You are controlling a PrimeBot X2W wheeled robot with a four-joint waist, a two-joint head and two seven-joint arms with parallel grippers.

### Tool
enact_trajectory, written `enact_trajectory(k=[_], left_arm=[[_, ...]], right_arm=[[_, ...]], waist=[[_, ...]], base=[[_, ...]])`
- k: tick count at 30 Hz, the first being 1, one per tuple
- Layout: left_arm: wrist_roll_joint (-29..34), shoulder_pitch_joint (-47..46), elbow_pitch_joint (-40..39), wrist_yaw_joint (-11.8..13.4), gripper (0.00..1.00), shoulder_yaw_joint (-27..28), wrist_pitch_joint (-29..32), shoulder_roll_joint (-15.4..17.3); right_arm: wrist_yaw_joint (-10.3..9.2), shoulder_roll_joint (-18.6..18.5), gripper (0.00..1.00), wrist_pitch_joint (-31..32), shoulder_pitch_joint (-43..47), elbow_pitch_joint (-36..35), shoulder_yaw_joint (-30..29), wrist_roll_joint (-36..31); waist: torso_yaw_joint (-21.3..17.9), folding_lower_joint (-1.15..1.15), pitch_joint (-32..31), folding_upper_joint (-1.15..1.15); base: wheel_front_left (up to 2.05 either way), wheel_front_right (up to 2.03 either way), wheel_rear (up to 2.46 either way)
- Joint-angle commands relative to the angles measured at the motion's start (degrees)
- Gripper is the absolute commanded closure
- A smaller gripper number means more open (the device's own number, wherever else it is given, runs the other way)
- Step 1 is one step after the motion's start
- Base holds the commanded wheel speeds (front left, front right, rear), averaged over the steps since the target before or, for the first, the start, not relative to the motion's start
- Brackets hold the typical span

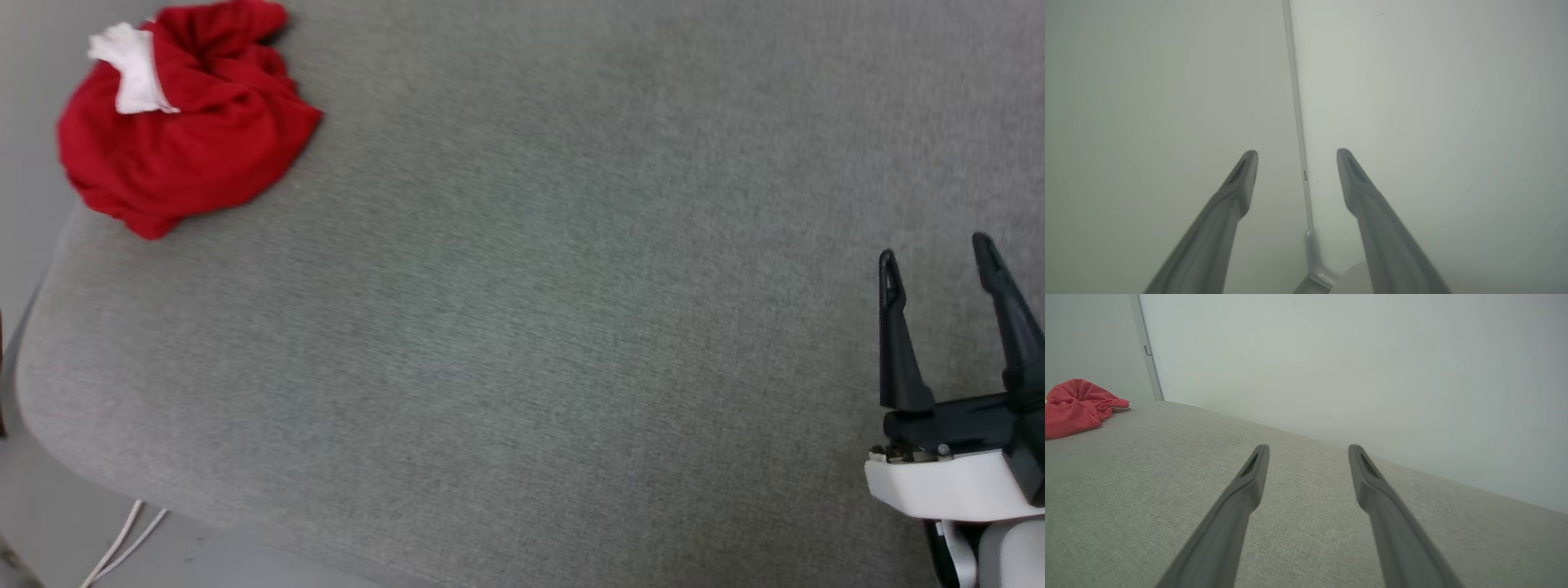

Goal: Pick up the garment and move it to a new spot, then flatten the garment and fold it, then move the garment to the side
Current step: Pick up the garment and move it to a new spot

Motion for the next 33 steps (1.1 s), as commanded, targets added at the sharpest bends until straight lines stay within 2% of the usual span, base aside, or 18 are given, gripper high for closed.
enact_trajectory(k=[1,4,8,16,21,26,30,32,33], left_arm=[[-0.4,-2.3,2.3,-0.4,0.00,-0.7,0.6,1.0],[-1.5,-8.5,7.5,-0.9,0.00,-2.8,2.9,5.4],[-4.9,-14.6,13.9,-1.1,0.00,-8.2,9.0,8.2],[-23.4,-18.1,19.0,-1.1,0.00,-24.7,32.1,13.6],[-35.3,-16.7,18.3,-1.1,0.00,-31.0,46.5,18.1],[-43.7,-15.0,18.4,-1.2,0.00,-35.5,56.2,19.9],[-44.9,-13.2,19.0,-1.2,0.00,-40.3,58.1,19.2],[-45.7,-12.7,18.8,-1.2,1.00,-42.2,57.6,19.2],[-46.1,-12.9,18.6,-1.2,1.00,-42.4,56.8,19.6]], right_arm=[[-0.04,0.0,0.00,-0.1,-1.3,-0.9,-0.3,-0.6],[-0.04,0.0,0.00,-0.1,-2.2,-2.9,-1.2,-1.5],[-0.04,0.0,0.00,-0.1,-2.8,-5.1,-1.6,-2.9],[-0.04,0.0,0.00,-0.1,-3.7,-9.1,-0.9,-5.6],[-0.04,0.0,0.00,-0.1,-3.9,-10.8,-0.6,-7.1],[-0.04,0.0,0.00,-0.1,-3.7,-11.1,-1.0,-7.6],[-0.05,0.0,0.00,0.0,-3.8,-10.4,-1.1,-7.5],[-0.04,0.0,0.00,0.1,-4.0,-9.7,-0.9,-7.7],[-0.05,0.0,0.00,0.1,-4.2,-9.6,-0.9,-7.6]], waist=[[-3.3,-0.01,5.5,0.00],[-4.1,-0.01,8.4,0.00],[-4.5,-0.01,11.3,0.00],[-5.3,-0.01,15.7,0.00],[-6.0,-0.01,18.2,0.00],[-6.4,-0.01,20.2,0.00],[-6.6,-0.01,20.8,0.00],[-6.8,-0.01,20.6,0.00],[-6.8,-0.01,20.4,0.00]], base=[[0.00,0.00,0.00],[0.00,0.00,0.00],[0.00,0.00,0.00],[0.00,0.00,0.00],[0.00,0.00,0.00],[0.00,0.00,0.00],[0.00,0.00,0.00],[0.00,0.00,0.00],[0.00,0.00,0.00]])
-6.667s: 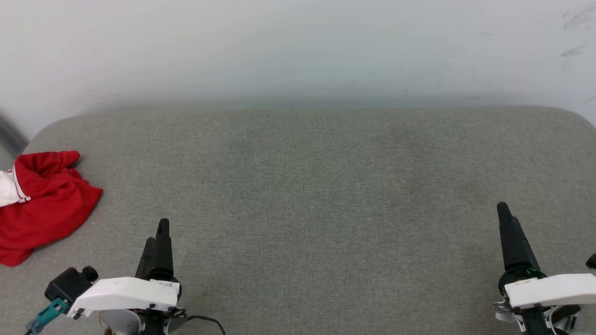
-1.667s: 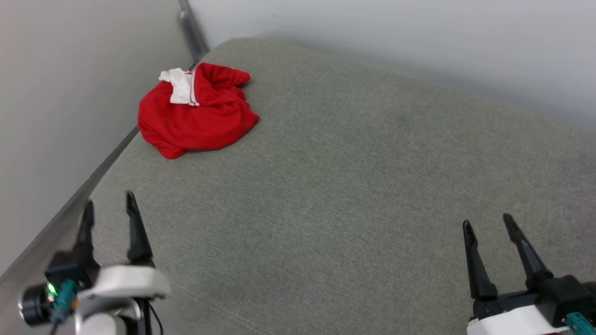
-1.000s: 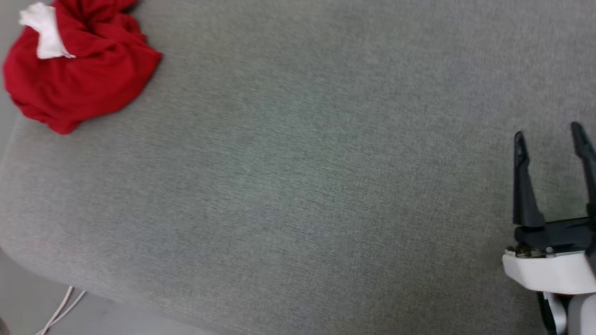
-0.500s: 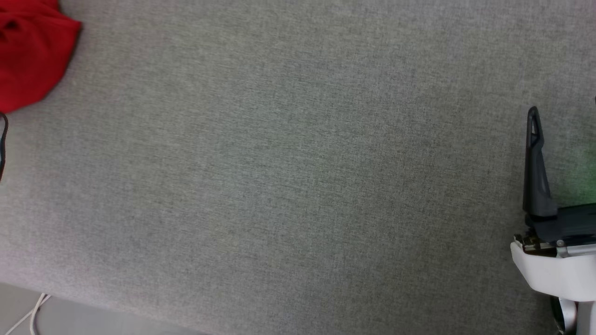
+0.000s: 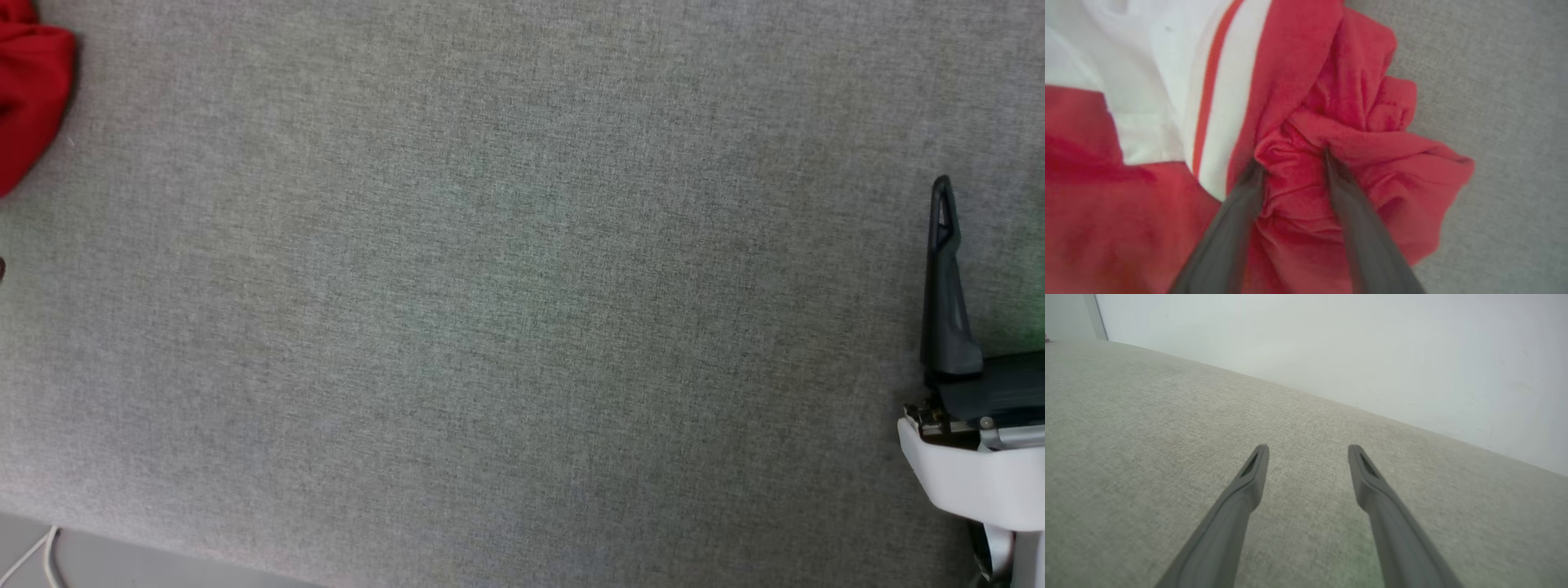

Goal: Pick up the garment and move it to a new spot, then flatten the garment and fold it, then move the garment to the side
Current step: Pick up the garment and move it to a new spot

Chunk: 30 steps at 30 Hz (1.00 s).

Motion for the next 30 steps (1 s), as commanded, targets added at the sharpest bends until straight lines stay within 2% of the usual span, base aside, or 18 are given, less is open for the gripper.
enact_trajectory(k=[1,9,18,24,30], left_arm=[[-0.5,2.9,0.7,-0.1,1.00,-2.4,0.0,-2.0],[-0.6,-1.6,-4.2,-0.1,1.00,-5.8,-7.1,4.9],[-0.3,-7.7,-18.9,-0.1,1.00,-12.6,-8.8,11.4],[0.9,-13.5,-29.1,-0.1,1.00,-17.7,-6.6,12.1],[1.2,-19.3,-35.5,-0.1,1.00,-22.5,-4.5,8.7]], right_arm=[[-0.05,0.0,0.00,0.3,-0.5,1.6,-0.4,0.1],[-0.04,0.0,0.00,0.1,-0.3,4.3,0.7,2.5],[-0.04,0.0,0.00,0.1,0.9,8.9,1.9,6.7],[-0.04,0.0,0.00,0.1,2.0,11.1,2.1,9.6],[-0.04,0.0,0.00,0.1,3.0,12.5,2.6,11.7]], waist=[[-0.1,0.00,-0.6,0.00],[-0.3,0.00,-7.9,0.00],[-2.9,0.00,-17.2,0.00],[-6.1,0.00,-21.8,0.00],[-10.1,0.00,-24.7,0.00]], base=[[0.00,0.00,0.00],[0.00,0.00,0.00],[0.00,0.00,0.00],[0.00,0.00,0.00],[0.00,0.00,0.00]])
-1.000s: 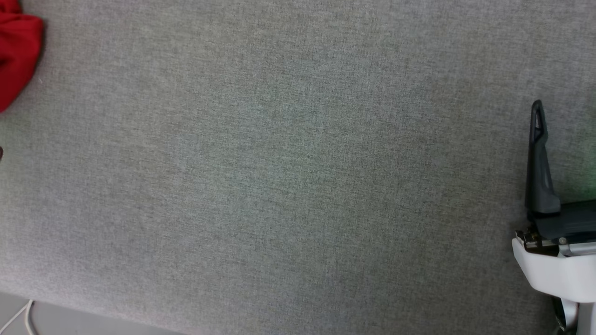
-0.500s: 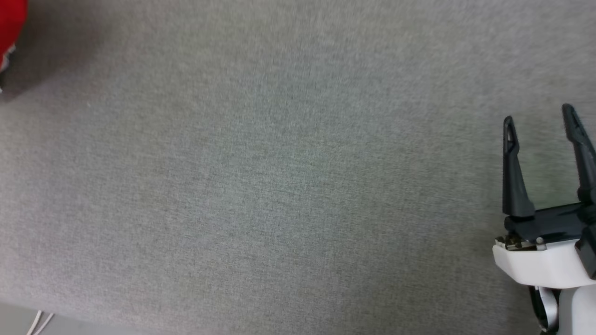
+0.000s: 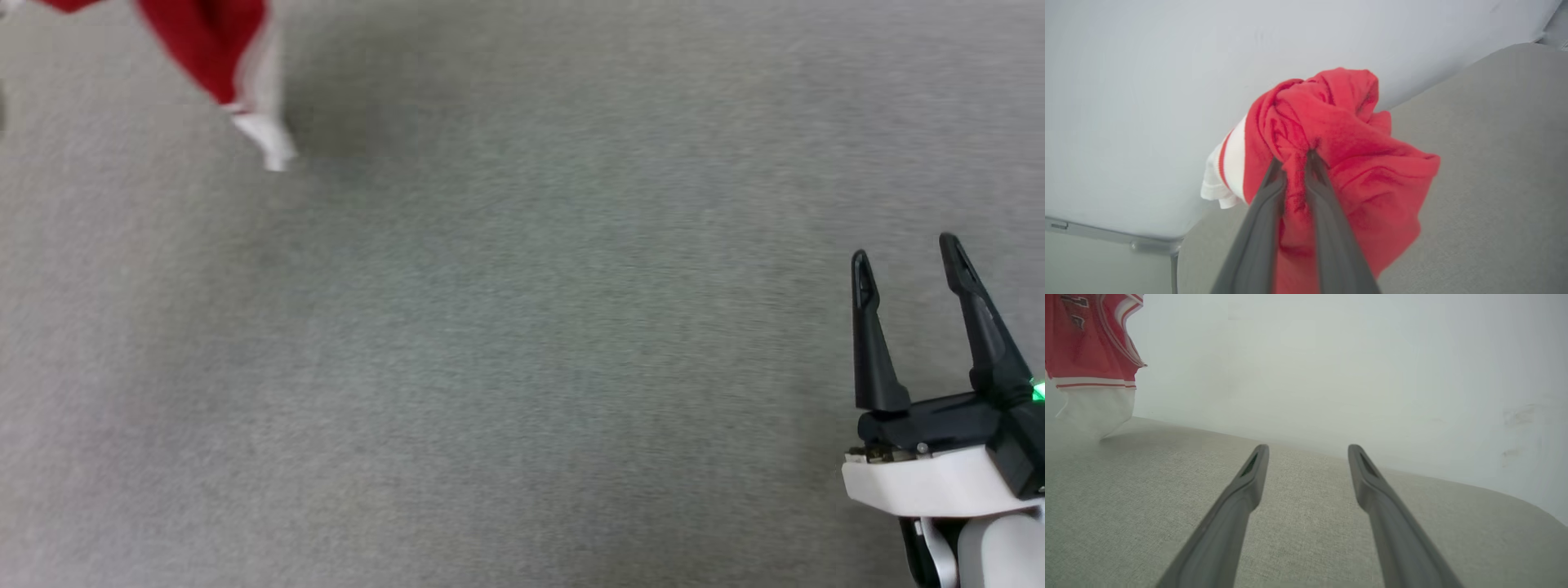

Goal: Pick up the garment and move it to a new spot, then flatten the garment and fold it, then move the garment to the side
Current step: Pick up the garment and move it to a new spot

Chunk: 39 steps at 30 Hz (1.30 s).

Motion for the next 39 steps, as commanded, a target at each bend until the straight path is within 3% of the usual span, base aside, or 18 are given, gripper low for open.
enact_trajectory(k=[1,7,15,24,35,36,37,39], left_arm=[[-0.4,-1.5,-1.1,0.0,1.00,-1.3,0.4,-1.9],[-0.7,-3.2,-3.3,0.0,1.00,-7.0,0.3,-7.4],[-0.2,2.2,-5.4,0.0,1.00,-16.1,-4.1,-14.0],[0.9,15.5,-3.3,0.0,1.00,-28.2,-11.4,-22.5],[7.0,31.8,0.9,0.0,1.00,-30.6,-10.1,-31.2],[7.6,31.9,1.6,0.0,0.22,-30.6,-11.9,-31.5],[7.8,31.8,2.6,0.0,0.00,-30.6,-13.9,-31.9],[8.8,30.7,3.4,0.0,0.00,-30.1,-18.4,-32.8]], right_arm=[[-0.04,0.1,0.00,-0.1,0.7,0.3,-0.1,0.5],[-0.04,0.1,0.00,-0.1,1.0,1.1,-0.5,1.8],[-0.04,0.1,0.00,-0.1,0.7,1.9,-0.9,2.4],[-0.05,0.1,0.00,-0.1,0.1,3.0,-1.5,2.1],[-0.04,0.1,0.00,-0.1,0.8,4.6,-2.1,1.7],[-0.04,0.1,0.00,-0.1,1.0,4.8,-2.2,1.5],[-0.04,0.1,0.00,-0.1,1.2,4.9,-2.2,1.3],[-0.04,0.1,0.00,-0.1,1.7,5.2,-2.2,1.1]], waist=[[-3.0,0.01,-2.2,0.00],[-6.4,0.01,-2.6,0.00],[-8.7,0.01,-1.7,0.00],[-10.6,0.01,-0.4,0.00],[-11.1,0.01,-0.4,0.00],[-10.9,0.01,-0.8,0.00],[-10.7,0.01,-1.3,0.00],[-10.3,0.01,-2.4,0.00]], base=[[0.00,0.00,0.00],[0.00,0.00,0.00],[0.00,0.00,0.00],[0.00,0.00,0.00],[0.00,0.00,0.00],[0.00,0.00,0.00],[0.00,0.00,0.00],[0.00,0.00,0.00]])
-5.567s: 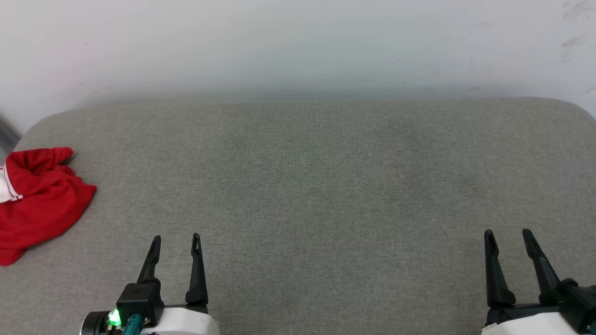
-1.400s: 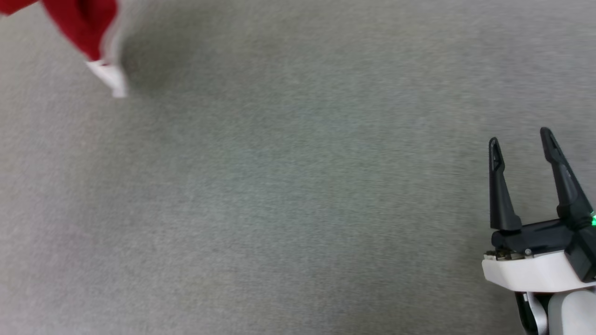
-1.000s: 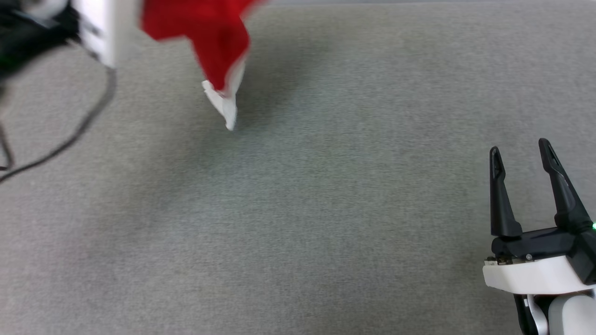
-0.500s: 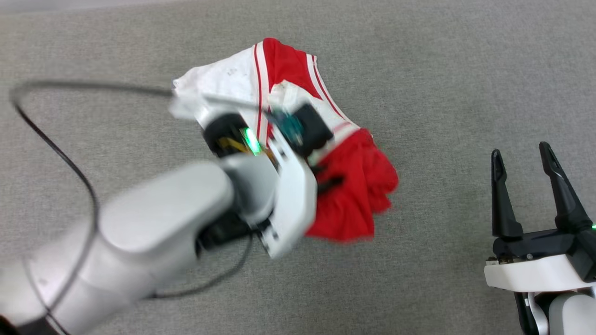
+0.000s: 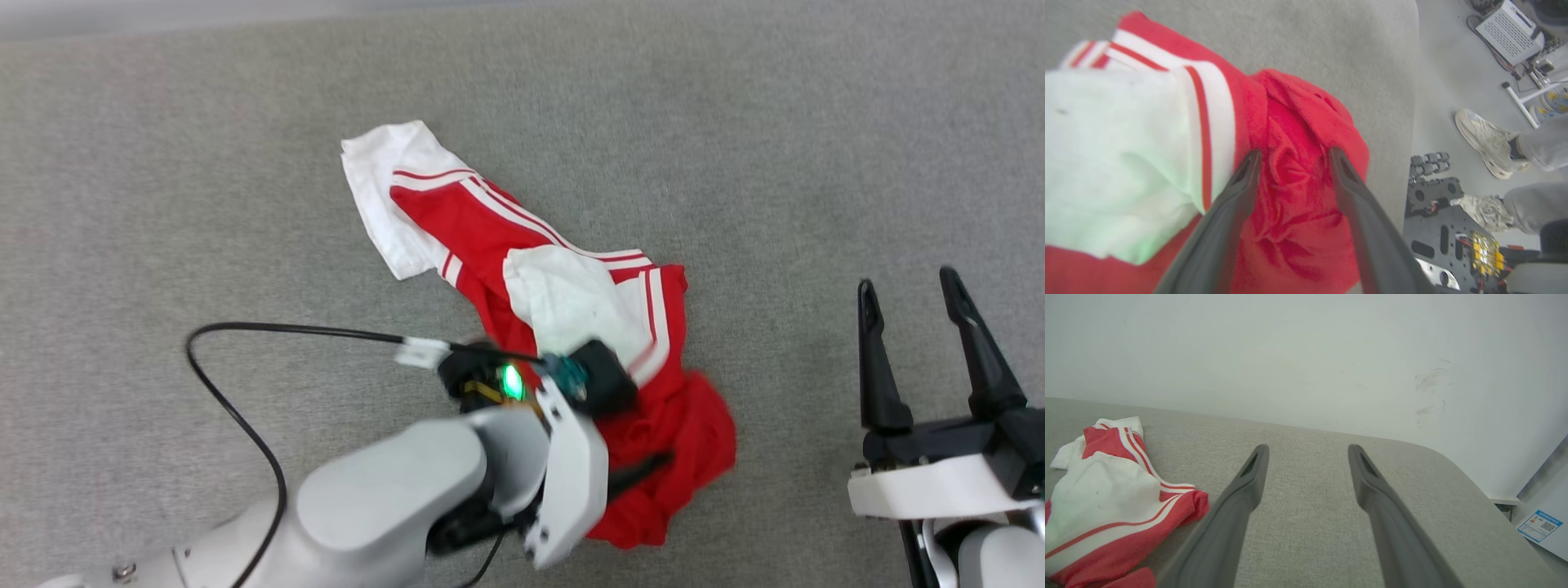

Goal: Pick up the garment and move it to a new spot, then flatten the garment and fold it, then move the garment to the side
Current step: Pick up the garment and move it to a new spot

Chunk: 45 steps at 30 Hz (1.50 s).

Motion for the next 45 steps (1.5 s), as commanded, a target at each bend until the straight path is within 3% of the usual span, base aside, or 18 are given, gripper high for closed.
enact_trajectory(k=[1,3,6,12,19,22,24,29,37,45], left_arm=[[0.9,-1.2,0.6,0.0,0.00,1.6,-3.2,-0.6],[2.1,-1.3,1.4,0.7,0.00,3.6,-8.6,-1.3],[4.8,-1.3,2.6,4.0,0.00,7.0,-16.5,-1.9],[12.6,0.5,5.9,16.1,0.00,12.4,-30.0,0.2],[18.5,8.0,3.1,30.8,0.00,23.7,-33.5,3.4],[22.2,15.2,-1.2,34.8,0.00,30.8,-33.4,4.4],[24.6,19.5,-3.9,36.2,0.00,35.2,-33.4,4.5],[29.6,30.6,-8.5,36.0,0.00,45.0,-33.4,2.4],[36.0,42.7,-10.5,29.2,0.00,55.8,-33.4,-3.6],[41.2,50.3,-10.9,24.2,0.00,61.6,-33.4,-10.2]], right_arm=[[-0.04,0.1,0.00,-0.1,1.0,0.3,-0.1,-0.3],[-0.04,0.1,0.00,-0.1,1.5,0.5,-0.3,-0.7],[-0.04,0.1,0.00,-0.1,2.6,0.8,-0.5,-1.0],[-0.04,0.1,0.00,-0.1,4.1,1.2,-0.4,-1.1],[-0.04,0.1,0.00,-0.1,4.7,1.1,-0.1,-0.6],[-0.04,0.1,0.00,-0.1,4.9,1.0,-0.1,-0.3],[-0.04,0.1,0.00,-0.1,5.1,1.0,0.0,0.0],[-0.04,0.1,0.00,-0.1,5.5,1.4,0.1,1.1],[-0.04,0.1,0.00,-0.1,7.3,2.4,0.9,4.8],[-0.04,0.1,0.00,-0.1,10.8,3.3,1.9,7.6]], waist=[[0.7,0.01,-1.5,0.00],[1.2,0.01,-2.8,0.00],[2.2,0.01,-4.7,0.00],[4.1,0.01,-7.5,0.00],[5.3,0.01,-9.0,0.00],[5.7,0.01,-9.3,0.00],[5.8,0.01,-9.6,0.00],[6.0,0.01,-10.5,0.00],[6.0,0.01,-12.9,0.00],[5.8,0.01,-15.9,0.00]], base=[[0.00,0.00,0.00],[0.00,0.00,0.00],[0.00,0.00,0.00],[0.00,0.00,0.00],[0.00,0.00,0.00],[0.00,0.00,0.00],[0.00,0.00,0.00],[0.00,0.00,0.00],[0.00,0.00,0.00],[0.00,0.00,0.00]])
